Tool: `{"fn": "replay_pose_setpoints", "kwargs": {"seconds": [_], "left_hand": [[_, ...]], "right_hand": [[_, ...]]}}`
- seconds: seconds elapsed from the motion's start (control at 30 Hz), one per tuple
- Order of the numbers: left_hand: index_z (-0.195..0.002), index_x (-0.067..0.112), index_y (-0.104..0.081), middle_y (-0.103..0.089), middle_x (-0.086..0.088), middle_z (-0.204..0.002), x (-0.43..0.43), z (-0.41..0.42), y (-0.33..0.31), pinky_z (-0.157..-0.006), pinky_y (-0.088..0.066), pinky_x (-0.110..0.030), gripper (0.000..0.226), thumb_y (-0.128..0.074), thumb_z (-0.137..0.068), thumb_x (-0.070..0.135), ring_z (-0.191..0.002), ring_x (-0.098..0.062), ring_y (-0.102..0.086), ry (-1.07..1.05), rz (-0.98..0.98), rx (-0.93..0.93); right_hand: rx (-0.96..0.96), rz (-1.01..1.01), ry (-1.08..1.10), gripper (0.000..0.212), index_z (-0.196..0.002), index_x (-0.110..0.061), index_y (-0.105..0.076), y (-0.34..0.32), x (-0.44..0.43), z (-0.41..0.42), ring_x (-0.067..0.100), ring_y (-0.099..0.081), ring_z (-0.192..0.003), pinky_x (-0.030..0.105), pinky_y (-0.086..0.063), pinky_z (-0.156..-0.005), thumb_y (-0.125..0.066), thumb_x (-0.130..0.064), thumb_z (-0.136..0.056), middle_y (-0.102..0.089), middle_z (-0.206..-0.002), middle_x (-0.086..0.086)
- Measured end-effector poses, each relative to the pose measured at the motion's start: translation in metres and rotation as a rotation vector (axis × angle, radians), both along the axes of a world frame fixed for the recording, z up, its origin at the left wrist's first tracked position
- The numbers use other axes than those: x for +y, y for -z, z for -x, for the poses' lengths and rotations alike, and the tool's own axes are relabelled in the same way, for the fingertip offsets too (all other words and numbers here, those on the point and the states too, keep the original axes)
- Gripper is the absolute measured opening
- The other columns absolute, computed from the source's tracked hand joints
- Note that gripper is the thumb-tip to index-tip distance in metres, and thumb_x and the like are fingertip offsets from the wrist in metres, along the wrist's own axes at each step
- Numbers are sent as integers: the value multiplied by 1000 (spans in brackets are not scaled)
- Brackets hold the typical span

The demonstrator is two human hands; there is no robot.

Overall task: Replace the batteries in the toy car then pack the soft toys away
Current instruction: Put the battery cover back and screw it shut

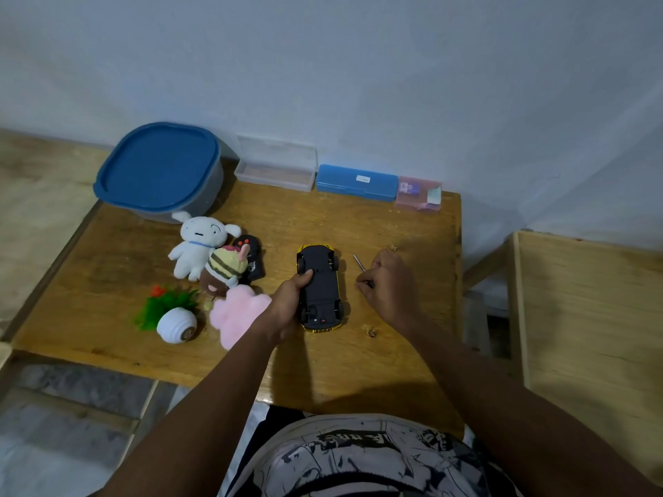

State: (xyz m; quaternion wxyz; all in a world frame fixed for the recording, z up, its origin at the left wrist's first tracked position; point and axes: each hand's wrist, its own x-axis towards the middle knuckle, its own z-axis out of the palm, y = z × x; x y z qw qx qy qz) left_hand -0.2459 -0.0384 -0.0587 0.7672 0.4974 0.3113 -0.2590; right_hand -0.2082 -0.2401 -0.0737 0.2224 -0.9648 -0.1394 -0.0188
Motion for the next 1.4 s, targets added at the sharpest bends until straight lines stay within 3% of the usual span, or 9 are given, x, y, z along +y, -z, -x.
{"fn": "replay_pose_setpoints", "kwargs": {"seconds": [0.43,0.63,0.73,0.83,1.07,1.27,1.4], "left_hand": [[-140,9,-53,-69,-13,-120,0,6,-3,-75,-58,-39,47,-45,-103,36,-98,-29,-70,-15,46,-8],[-140,7,-53,-70,-12,-115,0,6,-4,-78,-57,-39,48,-44,-103,36,-96,-29,-70,-10,57,-19],[-138,6,-54,-70,-15,-116,-1,7,-4,-78,-58,-38,47,-42,-104,35,-95,-30,-69,-13,60,-21],[-138,7,-54,-63,-22,-131,-2,7,-6,-88,-54,-44,47,-43,-103,37,-108,-35,-64,-15,57,-16],[-139,9,-53,-60,-23,-136,-2,8,-5,-96,-51,-50,46,-44,-103,37,-116,-38,-62,-33,51,-25],[-139,9,-52,-64,-19,-130,-3,9,-9,-81,-58,-41,46,-43,-104,37,-105,-33,-67,-21,60,-33],[-140,9,-52,-66,-18,-127,-2,9,-10,-80,-57,-41,46,-44,-104,36,-105,-32,-68,-18,52,-40]], "right_hand": [[-16,36,-14,2,-81,-17,-74,13,6,2,19,-47,-82,31,-41,-64,-73,-17,-83,-45,-83,-3],[-27,-272,114,8,-92,-16,-76,-5,23,4,15,-48,-84,24,-39,-66,-71,-22,-88,-47,-87,-3],[-14,-349,80,12,-96,-17,-76,-17,39,9,15,-47,-87,25,-38,-68,-70,-25,-90,-46,-89,-4],[-12,-305,10,14,-97,-19,-75,-21,47,13,15,-46,-88,27,-36,-71,-67,-28,-92,-47,-90,-3],[-11,-273,-5,13,-96,-20,-75,-18,53,13,13,-44,-90,24,-32,-74,-67,-29,-92,-47,-91,-4],[-71,-219,-31,15,-96,-19,-76,-19,53,12,16,-46,-88,22,-30,-72,-66,-30,-92,-48,-90,-2],[-143,-174,-56,13,-95,-18,-75,-17,51,12,18,-48,-85,24,-29,-71,-66,-28,-93,-50,-89,1]]}}
